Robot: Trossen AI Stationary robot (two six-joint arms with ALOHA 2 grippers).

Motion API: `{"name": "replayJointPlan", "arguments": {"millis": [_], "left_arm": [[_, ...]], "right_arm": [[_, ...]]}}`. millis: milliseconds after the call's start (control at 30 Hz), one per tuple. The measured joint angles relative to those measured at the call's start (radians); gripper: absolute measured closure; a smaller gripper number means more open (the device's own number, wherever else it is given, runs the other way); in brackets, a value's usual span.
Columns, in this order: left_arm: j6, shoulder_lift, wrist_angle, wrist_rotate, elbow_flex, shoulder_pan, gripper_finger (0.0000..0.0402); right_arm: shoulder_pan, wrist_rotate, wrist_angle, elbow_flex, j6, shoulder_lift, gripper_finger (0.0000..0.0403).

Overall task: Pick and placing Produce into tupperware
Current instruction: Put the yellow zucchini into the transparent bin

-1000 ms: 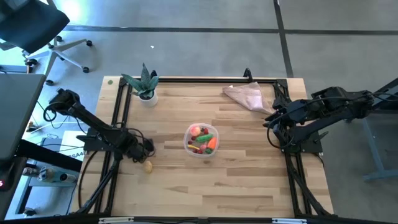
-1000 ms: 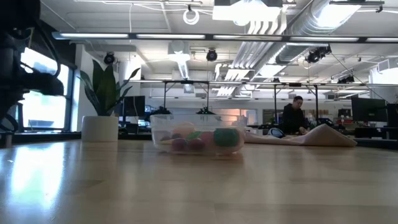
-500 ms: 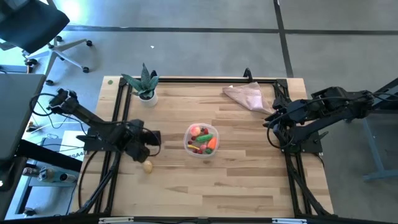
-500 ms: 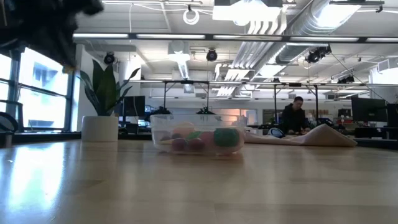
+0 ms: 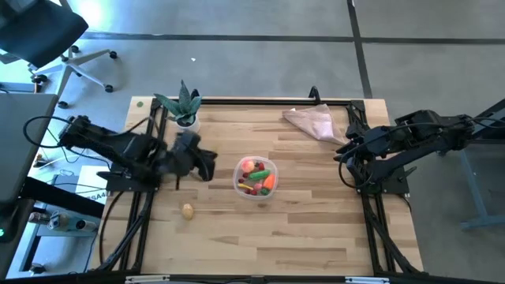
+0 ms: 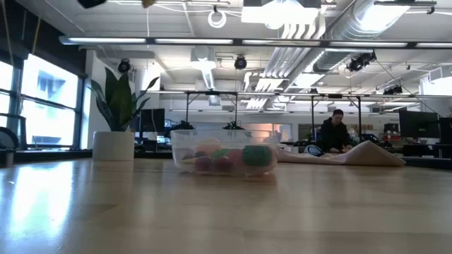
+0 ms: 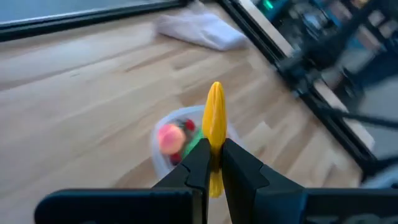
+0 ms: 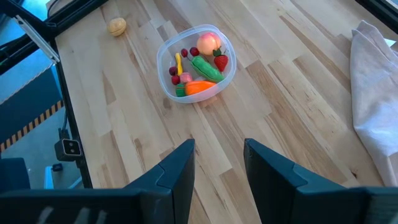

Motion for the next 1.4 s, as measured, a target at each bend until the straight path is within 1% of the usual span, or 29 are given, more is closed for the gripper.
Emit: {"name": "replayJointPlan", "arguments": {"millis": [67, 133, 233, 300, 400, 467, 533, 667, 733, 767, 833, 867, 900, 967, 1033, 1100, 1167, 1267, 1400], "left_arm": [[0.132, 0.006, 0.084, 0.1, -0.004, 0.067, 0.0378], [0.243, 0.039, 0.172, 0.202, -0.002, 0.138, 0.0378], [0.38, 0.102, 0.249, 0.347, -0.006, 0.226, 0.0378], [0.446, 0.155, 0.326, 0.442, -0.003, 0.272, 0.0378], [0.526, 0.257, 0.379, 0.559, 0.01, 0.323, 0.0378], [0.577, 0.338, 0.343, 0.611, 0.043, 0.344, 0.0378], [0.634, 0.431, 0.322, 0.639, 0.111, 0.354, 0.0378], [0.742, 0.618, 0.136, 0.657, 0.294, 0.366, 0.0378], [0.773, 0.709, -0.007, 0.658, 0.386, 0.366, 0.0378], [0.788, 0.749, -0.032, 0.658, 0.43, 0.366, 0.0378], [0.812, 0.81, -0.146, 0.658, 0.492, 0.364, 0.0378], [0.823, 0.839, -0.173, 0.66, 0.518, 0.356, 0.0378], [0.832, 0.862, -0.167, 0.66, 0.534, 0.35, 0.0378], [0.857, 0.894, -0.217, 0.664, 0.543, 0.343, 0.0378], [0.863, 0.918, -0.189, 0.681, 0.552, 0.328, 0.0378], [0.863, 0.923, -0.221, 0.686, 0.549, 0.322, 0.0378], [0.863, 0.935, -0.181, 0.69, 0.554, 0.307, 0.0378], [0.86, 0.941, -0.204, 0.693, 0.548, 0.298, 0.0378], [0.86, 0.955, -0.181, 0.691, 0.551, 0.291, 0.0378]], "right_arm": [[0.0, 0.0, 0.0, 0.0, 0.0, 0.0, 0.0272], [0.0, 0.0, 0.0, 0.0, 0.0, 0.0, 0.0272], [0.0, 0.0, 0.0, 0.0, 0.0, 0.0, 0.0272], [0.0, 0.0, 0.0, 0.0, 0.0, 0.0, 0.0272], [0.0, 0.0, 0.001, 0.0, 0.0, 0.0, 0.0272], [0.0, 0.0, 0.003, 0.0, 0.0, 0.0, 0.0272], [0.0, 0.0, 0.005, 0.0, 0.0, 0.0, 0.0272], [0.0, 0.0, 0.008, 0.0, 0.0, 0.0, 0.0272], [0.0, 0.0, 0.008, 0.0, 0.0, 0.0, 0.0272], [0.0, 0.0, 0.008, 0.0, 0.0, 0.0, 0.0272], [0.0, 0.0, 0.011, 0.0, 0.0, 0.0, 0.0272], [0.0, 0.001, 0.012, 0.0, 0.0, -0.001, 0.0272], [0.0, 0.0, 0.014, 0.0, 0.0, 0.0, 0.0272], [0.0, 0.0, 0.018, 0.0, 0.0, 0.0, 0.0272], [0.0, 0.0, 0.022, 0.0, 0.0, 0.0, 0.0272], [0.0, 0.0, 0.022, 0.0, 0.0, 0.0, 0.0272], [0.0, 0.0, 0.023, 0.0, 0.0, 0.0, 0.0272], [0.0, 0.0, 0.023, 0.0, 0.0, 0.0, 0.0272], [0.0, 0.0, 0.023, 0.0, 0.0, 0.0, 0.0272]]}}
